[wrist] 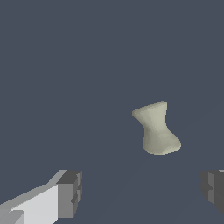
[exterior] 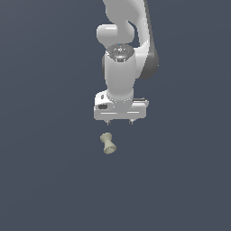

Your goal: Pick up the object and move it to a goal position.

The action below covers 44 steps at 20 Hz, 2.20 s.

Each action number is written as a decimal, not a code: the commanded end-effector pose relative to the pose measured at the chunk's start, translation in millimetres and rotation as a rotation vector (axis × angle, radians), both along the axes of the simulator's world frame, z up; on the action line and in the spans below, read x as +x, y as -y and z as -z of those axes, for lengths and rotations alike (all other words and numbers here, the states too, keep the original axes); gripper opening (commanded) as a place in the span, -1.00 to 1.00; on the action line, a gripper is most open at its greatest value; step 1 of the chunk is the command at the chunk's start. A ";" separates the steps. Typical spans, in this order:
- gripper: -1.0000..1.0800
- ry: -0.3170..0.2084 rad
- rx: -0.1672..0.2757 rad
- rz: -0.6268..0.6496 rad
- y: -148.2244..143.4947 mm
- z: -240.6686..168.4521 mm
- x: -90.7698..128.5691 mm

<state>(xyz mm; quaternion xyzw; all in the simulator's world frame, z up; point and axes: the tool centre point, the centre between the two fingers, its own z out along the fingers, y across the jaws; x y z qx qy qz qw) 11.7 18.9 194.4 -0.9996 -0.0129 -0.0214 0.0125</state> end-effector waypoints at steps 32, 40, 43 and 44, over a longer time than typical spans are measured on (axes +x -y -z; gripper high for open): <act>0.92 -0.039 -0.032 -0.303 57.2 92.8 26.1; 0.92 -0.038 -0.032 -0.306 57.4 129.7 25.3; 0.92 -0.038 -0.032 -0.307 57.4 134.0 26.0; 0.92 -0.038 -0.032 -0.307 57.4 134.0 26.5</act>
